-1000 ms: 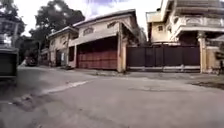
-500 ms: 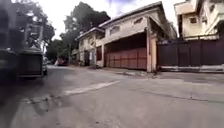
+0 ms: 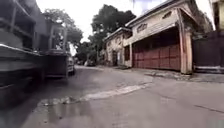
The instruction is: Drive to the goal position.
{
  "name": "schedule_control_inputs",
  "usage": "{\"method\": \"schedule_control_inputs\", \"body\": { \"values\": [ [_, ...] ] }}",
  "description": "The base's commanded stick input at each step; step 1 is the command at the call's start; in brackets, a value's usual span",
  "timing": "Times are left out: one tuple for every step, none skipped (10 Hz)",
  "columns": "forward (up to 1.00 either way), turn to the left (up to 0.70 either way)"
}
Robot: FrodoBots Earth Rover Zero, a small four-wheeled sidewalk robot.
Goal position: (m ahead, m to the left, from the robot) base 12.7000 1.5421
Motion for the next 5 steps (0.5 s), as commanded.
{"method": "schedule_control_inputs", "body": {
  "values": [
    [0.7,0.0],
    [0.7,0.0],
    [0.7,0.0],
    [0.7,0.0],
    [0.7,0.0]
  ]
}}
